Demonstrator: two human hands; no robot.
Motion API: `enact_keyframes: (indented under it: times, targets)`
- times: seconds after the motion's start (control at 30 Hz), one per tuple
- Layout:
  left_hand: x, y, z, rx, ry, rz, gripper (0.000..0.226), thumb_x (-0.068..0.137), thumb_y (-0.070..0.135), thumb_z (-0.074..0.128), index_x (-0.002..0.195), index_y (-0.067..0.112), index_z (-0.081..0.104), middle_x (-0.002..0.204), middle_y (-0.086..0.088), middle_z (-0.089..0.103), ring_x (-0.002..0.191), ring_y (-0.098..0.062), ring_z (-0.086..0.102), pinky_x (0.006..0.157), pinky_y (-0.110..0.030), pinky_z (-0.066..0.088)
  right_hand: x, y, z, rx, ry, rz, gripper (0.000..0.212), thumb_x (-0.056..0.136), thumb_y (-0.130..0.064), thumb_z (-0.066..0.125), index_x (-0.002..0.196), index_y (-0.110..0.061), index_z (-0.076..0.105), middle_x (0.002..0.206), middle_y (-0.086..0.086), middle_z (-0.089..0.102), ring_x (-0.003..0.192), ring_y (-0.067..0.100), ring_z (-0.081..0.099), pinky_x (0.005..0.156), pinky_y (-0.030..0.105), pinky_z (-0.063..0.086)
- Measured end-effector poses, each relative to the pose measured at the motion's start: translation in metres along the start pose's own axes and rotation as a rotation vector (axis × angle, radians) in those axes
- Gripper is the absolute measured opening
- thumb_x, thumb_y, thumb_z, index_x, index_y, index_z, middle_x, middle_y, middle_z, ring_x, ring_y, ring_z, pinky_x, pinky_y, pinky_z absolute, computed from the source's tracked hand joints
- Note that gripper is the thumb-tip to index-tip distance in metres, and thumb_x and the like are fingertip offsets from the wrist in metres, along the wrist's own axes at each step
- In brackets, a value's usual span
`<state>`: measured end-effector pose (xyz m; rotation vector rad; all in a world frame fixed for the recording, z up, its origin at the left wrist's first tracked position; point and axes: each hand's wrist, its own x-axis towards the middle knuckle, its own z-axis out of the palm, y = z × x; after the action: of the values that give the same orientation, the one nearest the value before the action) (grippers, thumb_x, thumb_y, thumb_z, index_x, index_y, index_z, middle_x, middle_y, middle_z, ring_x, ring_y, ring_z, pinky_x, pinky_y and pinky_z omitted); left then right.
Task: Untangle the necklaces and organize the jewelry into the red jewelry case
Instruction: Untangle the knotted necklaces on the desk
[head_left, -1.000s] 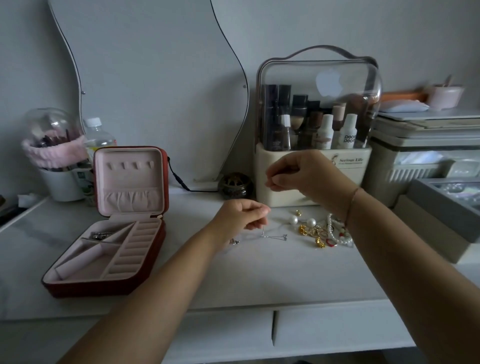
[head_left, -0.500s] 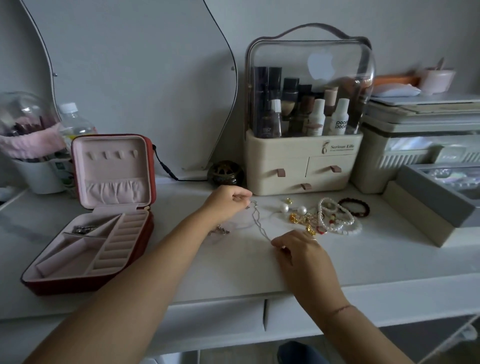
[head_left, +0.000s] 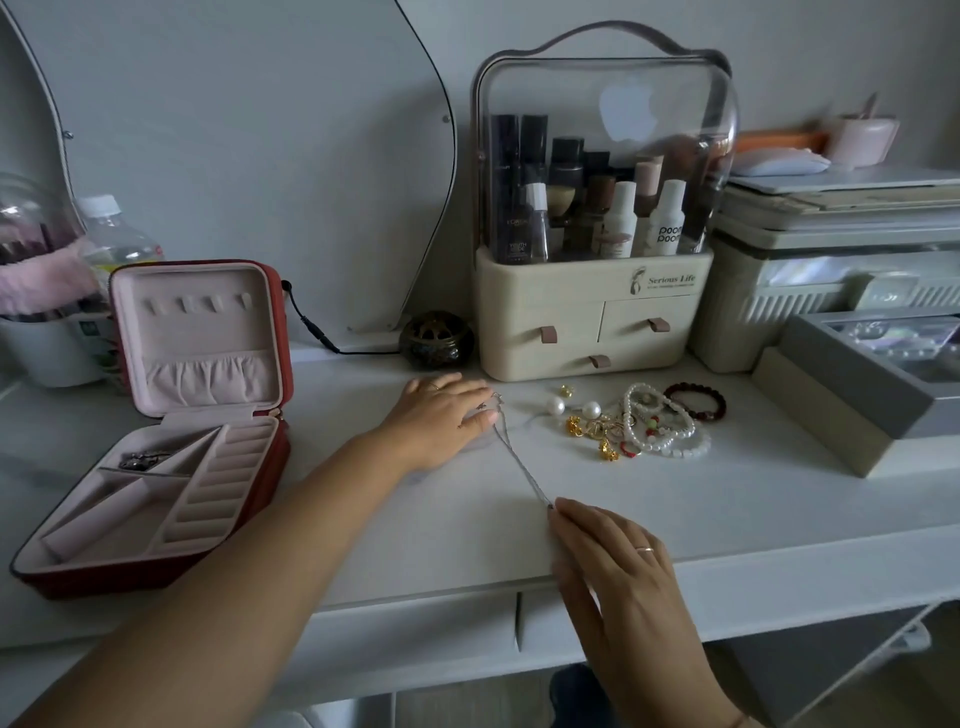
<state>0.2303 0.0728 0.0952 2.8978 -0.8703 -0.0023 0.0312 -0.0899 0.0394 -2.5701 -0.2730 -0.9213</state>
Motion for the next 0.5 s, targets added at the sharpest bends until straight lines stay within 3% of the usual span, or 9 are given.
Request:
enact_keyframes:
  times: [0.17,0.37,0.5]
  targets:
    - [0.000,0.000,-0.004,0.075,-0.057,-0.059,0.061,0.098,0.057,0.022,0.152,0.028,0.017,0.160,0.010,0.010,0.147,-0.015,0.004,0.115,-0.035,0.004,-0.010,0.000,0.006,-0.033,0.045,-0.006,0.039,0.085,-0.029,0.048,0.115,-0.012,0.064,0.122,-0.001,0.060,0.112,0.014,0.049,0.100,0.021,0.028]
    - [-0.002,-0.001,-0.006,0.032,-0.077,-0.142,0.074,0.096,0.062,0.021,0.154,0.018,0.007,0.161,0.001,0.006,0.147,-0.019,0.006,0.116,-0.037,0.008,-0.013,0.000,0.011,-0.001,0.086,0.000,0.038,0.098,-0.037,0.034,0.119,-0.017,0.057,0.125,-0.004,0.055,0.112,0.014,0.048,0.101,0.020,0.027]
    - [-0.009,-0.003,-0.015,-0.067,0.050,-0.065,0.066,0.097,0.055,0.029,0.151,0.017,0.022,0.158,-0.001,0.022,0.144,-0.018,0.020,0.113,-0.032,0.017,-0.014,0.000,0.012,-0.002,0.103,0.003,0.037,0.086,-0.029,0.049,0.118,-0.016,0.059,0.125,-0.003,0.056,0.112,0.014,0.049,0.099,0.023,0.030]
